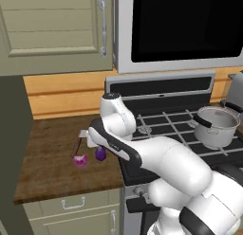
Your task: Put the eggplant and onion in the pot. Retrieve the spatula and lightly stir the vegetables in the pot.
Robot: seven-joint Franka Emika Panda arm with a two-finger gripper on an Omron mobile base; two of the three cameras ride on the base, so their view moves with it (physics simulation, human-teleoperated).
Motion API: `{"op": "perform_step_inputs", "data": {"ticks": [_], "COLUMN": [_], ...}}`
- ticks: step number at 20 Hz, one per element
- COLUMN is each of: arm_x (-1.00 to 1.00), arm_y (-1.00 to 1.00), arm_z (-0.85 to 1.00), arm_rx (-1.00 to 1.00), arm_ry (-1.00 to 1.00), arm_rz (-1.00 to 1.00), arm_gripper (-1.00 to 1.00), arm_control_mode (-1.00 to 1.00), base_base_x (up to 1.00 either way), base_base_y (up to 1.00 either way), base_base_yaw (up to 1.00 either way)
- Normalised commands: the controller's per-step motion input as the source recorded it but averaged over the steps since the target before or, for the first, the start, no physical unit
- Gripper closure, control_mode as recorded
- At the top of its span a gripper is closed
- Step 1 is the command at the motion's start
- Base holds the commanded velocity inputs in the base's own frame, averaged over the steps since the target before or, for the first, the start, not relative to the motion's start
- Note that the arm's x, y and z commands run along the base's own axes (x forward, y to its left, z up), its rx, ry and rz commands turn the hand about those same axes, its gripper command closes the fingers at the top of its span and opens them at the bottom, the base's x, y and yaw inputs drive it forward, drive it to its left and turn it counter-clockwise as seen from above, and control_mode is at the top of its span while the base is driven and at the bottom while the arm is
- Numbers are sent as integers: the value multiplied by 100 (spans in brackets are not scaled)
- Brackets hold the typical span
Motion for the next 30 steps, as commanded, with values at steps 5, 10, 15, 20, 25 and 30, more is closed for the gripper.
{"op": "perform_step_inputs", "data": {"ticks": [5, 10, 15, 20, 25, 30], "arm_x": [58, 46, 32, 13, 1, 6], "arm_y": [1, 4, 18, 6, 1, 1], "arm_z": [-22, -26, -26, -27, -20, -21], "arm_rx": [0, 0, 0, 0, 0, 0], "arm_ry": [7, 1, 0, 0, 4, 4], "arm_rz": [0, 0, 0, 0, 0, 0], "arm_gripper": [-100, -100, -100, -100, -100, -100], "arm_control_mode": [-100, -100, -100, -100, -100, -100], "base_base_x": [0, 0, 0, 0, 0, 0], "base_base_y": [0, 0, 0, 0, 0, 0], "base_base_yaw": [0, 0, 0, 0, 0, 0]}}
